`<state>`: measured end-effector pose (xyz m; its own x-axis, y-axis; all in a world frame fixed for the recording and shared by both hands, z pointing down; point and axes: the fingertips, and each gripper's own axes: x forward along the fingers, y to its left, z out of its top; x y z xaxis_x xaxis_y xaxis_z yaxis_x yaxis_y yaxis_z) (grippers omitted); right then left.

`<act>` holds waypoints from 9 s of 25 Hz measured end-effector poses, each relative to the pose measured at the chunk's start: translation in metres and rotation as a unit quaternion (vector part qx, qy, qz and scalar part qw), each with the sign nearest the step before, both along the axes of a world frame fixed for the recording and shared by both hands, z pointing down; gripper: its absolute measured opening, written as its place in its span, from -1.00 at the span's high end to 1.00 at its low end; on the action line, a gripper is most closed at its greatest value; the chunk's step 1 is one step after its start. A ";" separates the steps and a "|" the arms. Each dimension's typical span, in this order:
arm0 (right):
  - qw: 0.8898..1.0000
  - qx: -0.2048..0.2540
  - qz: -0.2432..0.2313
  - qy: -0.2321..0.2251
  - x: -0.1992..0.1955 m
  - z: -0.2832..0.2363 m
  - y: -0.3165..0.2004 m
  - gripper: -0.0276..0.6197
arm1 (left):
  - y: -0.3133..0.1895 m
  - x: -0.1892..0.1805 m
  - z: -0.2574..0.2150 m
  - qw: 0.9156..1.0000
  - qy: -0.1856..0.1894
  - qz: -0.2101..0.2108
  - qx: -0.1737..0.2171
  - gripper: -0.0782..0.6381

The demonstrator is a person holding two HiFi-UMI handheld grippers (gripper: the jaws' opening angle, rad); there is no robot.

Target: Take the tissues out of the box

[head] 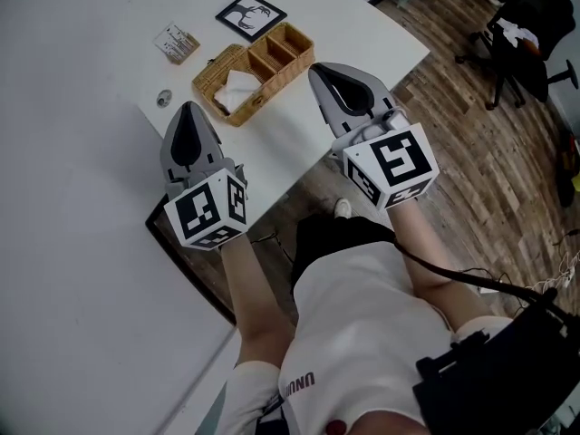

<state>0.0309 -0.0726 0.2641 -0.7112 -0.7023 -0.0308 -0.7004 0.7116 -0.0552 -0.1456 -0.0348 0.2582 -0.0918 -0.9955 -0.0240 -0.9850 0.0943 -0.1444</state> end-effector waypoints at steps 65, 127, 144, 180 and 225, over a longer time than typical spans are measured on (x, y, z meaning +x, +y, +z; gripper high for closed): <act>0.995 -0.077 -0.035 0.055 -0.086 0.068 -0.198 0.85 | -0.156 -0.031 0.228 0.850 -0.076 0.316 -0.414 0.08; 0.994 -0.098 -0.012 0.040 -0.084 0.076 -0.206 0.85 | -0.139 -0.021 0.280 0.724 -0.183 0.345 -0.569 0.48; 0.994 -0.098 -0.008 0.039 -0.080 0.075 -0.207 0.85 | -0.144 -0.026 0.272 0.746 -0.178 0.326 -0.553 0.72; 0.996 -0.077 -0.014 0.038 -0.080 0.062 -0.203 0.85 | -0.152 -0.034 0.198 0.829 -0.191 0.270 -0.451 0.73; 0.997 -0.049 -0.023 0.048 -0.094 0.046 -0.192 0.85 | -0.165 -0.051 0.070 0.961 -0.128 0.147 -0.195 0.73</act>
<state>-0.0629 -0.2651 0.3103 -0.7388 -0.6656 0.1057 -0.6729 0.7374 -0.0595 -0.1962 -0.1999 0.3282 0.1544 -0.9155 0.3715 -0.8884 -0.2932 -0.3532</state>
